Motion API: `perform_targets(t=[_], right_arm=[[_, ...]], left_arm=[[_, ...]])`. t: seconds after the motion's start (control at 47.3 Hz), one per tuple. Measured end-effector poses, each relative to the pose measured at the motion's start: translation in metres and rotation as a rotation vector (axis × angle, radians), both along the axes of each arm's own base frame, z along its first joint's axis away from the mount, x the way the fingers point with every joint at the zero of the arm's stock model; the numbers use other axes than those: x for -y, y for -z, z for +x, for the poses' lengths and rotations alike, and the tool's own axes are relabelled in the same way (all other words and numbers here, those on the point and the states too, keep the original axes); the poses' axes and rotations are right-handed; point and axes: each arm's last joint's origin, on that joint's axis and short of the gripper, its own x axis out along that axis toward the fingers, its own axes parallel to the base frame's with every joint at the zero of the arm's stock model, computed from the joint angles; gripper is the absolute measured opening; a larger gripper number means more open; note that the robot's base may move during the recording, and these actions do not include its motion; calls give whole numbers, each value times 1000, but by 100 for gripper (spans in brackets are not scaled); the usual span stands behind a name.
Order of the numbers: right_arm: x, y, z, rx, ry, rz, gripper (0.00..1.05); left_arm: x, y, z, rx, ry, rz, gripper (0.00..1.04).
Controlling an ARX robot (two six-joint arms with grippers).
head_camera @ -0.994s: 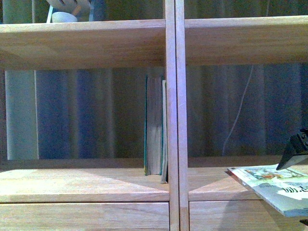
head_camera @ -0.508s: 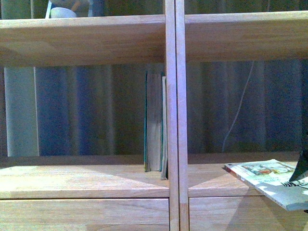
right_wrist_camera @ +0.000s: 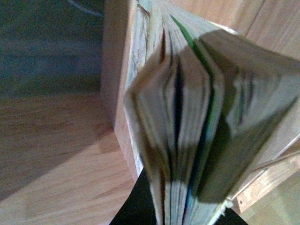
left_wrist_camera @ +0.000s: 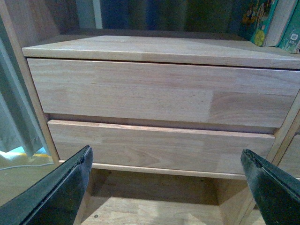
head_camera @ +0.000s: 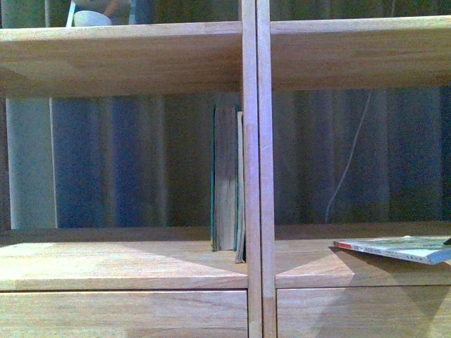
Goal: Organize books on shelf
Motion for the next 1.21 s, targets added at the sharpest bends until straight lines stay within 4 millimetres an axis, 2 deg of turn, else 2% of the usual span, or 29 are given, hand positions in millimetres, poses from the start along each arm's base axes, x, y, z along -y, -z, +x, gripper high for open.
perform_targets(t=[0.19, 0.317, 0.465, 0.74, 0.846, 0.994, 1.206], right_arm=[[3, -29, -16, 146, -79, -74, 7], [10, -53, -43, 277, -152, -156, 7], [10, -67, -70, 406, -225, -215, 7], [-16, -78, -108, 640, -429, -255, 7], [-24, -81, -123, 712, -453, -264, 7], [-40, -74, -125, 720, -501, -236, 7], [-59, -74, -126, 735, -549, -231, 7]], left_arm=[[0, 0, 0, 0, 0, 0, 97], [0, 0, 0, 0, 0, 0, 97], [0, 0, 0, 0, 0, 0, 97], [0, 0, 0, 0, 0, 0, 97], [0, 0, 0, 0, 0, 0, 97], [0, 0, 0, 0, 0, 0, 97], [0, 0, 0, 0, 0, 0, 97]])
